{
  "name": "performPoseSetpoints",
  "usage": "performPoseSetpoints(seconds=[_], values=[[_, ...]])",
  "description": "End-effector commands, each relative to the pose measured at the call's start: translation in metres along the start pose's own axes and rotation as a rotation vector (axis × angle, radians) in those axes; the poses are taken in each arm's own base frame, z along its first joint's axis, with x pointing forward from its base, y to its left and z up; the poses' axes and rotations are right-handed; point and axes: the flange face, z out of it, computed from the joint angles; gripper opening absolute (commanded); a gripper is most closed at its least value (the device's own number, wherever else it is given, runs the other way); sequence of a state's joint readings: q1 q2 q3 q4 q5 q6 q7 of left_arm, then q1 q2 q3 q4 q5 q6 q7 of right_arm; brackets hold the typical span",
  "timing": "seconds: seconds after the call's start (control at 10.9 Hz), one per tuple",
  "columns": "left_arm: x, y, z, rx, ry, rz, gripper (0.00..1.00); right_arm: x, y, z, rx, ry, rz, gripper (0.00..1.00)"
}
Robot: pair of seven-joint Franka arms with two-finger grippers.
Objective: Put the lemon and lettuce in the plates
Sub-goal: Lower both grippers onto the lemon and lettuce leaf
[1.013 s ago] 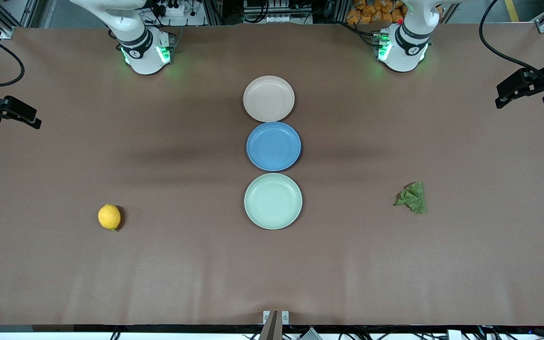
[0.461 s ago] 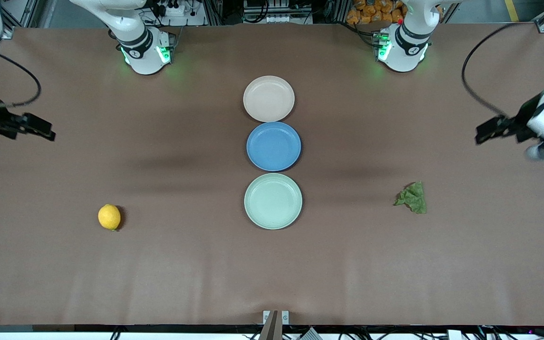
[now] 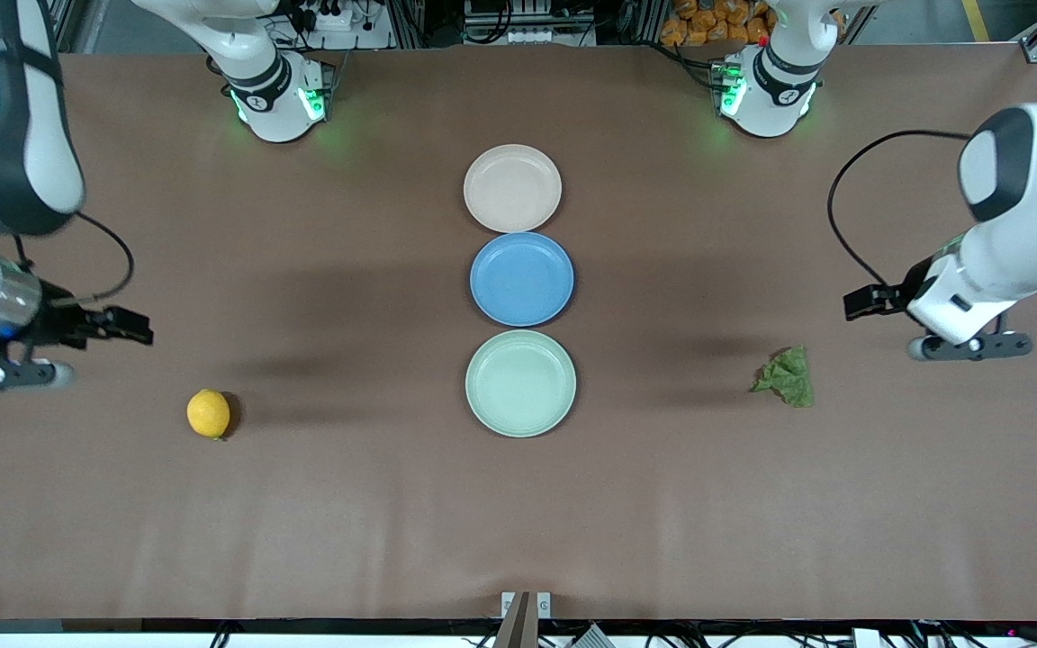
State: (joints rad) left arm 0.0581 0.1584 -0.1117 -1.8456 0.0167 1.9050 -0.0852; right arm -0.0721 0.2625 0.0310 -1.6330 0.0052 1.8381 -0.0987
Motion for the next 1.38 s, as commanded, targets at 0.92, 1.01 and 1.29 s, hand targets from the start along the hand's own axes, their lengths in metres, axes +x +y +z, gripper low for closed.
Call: performPoseSetpoints(seconds=[0.92,1.01,1.29], values=[[0.022,0.007,0.212,-0.052,0.079,0.012,1.00,0.078,0.024,0.219,0.026,-0.036,-0.006,1.00],[0.029,0.009,0.220,-0.054,0.091,0.015,1.00,0.078,0.028,0.224,0.029,-0.037,0.002,1.00],[0.035,0.011,0.232,-0.057,0.086,0.016,0.90,0.075,0.032,0.241,0.029,-0.029,0.007,1.00]])
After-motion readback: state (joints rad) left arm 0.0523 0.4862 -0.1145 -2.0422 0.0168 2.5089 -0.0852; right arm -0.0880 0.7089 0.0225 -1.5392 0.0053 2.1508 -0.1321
